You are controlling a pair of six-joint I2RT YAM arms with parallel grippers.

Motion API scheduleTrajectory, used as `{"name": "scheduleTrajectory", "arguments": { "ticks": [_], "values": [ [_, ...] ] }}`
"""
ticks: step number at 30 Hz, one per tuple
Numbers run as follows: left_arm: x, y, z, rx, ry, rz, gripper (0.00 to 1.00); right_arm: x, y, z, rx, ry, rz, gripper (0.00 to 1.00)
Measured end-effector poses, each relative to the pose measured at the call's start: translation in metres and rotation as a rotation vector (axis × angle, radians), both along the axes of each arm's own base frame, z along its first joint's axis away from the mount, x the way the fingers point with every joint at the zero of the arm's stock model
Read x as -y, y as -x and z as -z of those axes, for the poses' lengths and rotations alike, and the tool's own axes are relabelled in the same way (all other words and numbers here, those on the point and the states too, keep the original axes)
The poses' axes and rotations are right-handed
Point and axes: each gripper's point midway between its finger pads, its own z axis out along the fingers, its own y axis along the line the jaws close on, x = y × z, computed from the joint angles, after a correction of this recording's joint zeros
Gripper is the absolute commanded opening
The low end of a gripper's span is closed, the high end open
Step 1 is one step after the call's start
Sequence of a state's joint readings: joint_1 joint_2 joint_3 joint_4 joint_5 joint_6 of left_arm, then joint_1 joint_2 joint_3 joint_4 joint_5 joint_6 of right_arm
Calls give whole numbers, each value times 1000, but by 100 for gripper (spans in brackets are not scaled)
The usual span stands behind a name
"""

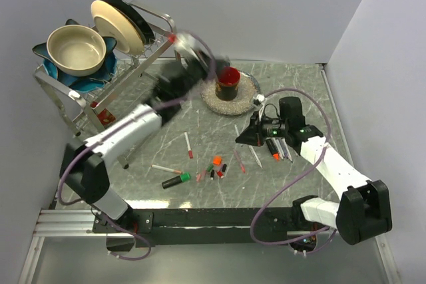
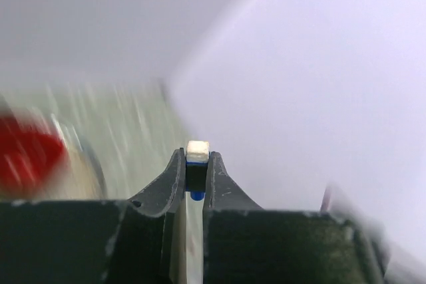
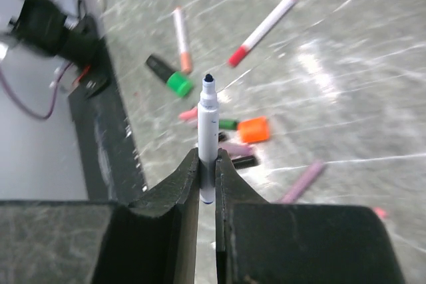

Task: Open the pen caps

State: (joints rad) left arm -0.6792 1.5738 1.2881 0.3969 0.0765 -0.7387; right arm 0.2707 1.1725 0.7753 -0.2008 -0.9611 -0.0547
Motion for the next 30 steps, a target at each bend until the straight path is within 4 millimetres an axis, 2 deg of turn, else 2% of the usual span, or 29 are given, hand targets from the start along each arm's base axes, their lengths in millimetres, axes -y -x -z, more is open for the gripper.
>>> {"name": "scheduleTrajectory", "arguments": {
  "ticks": [1, 2, 3, 5, 7, 9, 11, 13, 17, 20, 23, 26, 30],
  "values": [
    [-20, -16, -41, 75, 42, -66, 1, -2, 5, 2, -9, 2, -17, 0],
    [-38, -24, -70, 128, 75, -117, 1, -3, 8, 3, -16, 3, -26, 0],
    [-54, -28, -94, 171, 102, -159, 1, -3, 10, 5, -22, 5, -28, 0],
    [-75, -18, -132, 244, 148, -199, 1, -1, 11, 6, -24, 14, -21, 0],
    [-77, -3, -147, 276, 168, -180, 1, 2, 6, 7, 3, 36, 4, 0],
    [-74, 10, -146, 278, 164, -144, 1, 11, -4, 12, 40, 96, 66, 0],
    [-66, 17, -125, 244, 127, -98, 1, 23, -16, 19, 77, 170, 139, 0],
    [-59, 21, -91, 172, 62, -50, 1, 40, -29, 29, 108, 265, 218, 0],
    [-55, 38, 6, -34, -93, 29, 1, 70, -43, 53, 89, 433, 316, 1],
    [-66, 62, 85, -208, -209, 64, 1, 82, -46, 74, 21, 523, 339, 3],
    [-76, 83, 149, -350, -310, 92, 1, 92, -46, 102, -78, 613, 343, 4],
    [-89, 102, 198, -463, -391, 98, 1, 101, -39, 125, -159, 686, 340, 6],
    [-98, 116, 231, -545, -448, 104, 3, 110, -32, 142, -224, 748, 338, 10]
  ]
}}
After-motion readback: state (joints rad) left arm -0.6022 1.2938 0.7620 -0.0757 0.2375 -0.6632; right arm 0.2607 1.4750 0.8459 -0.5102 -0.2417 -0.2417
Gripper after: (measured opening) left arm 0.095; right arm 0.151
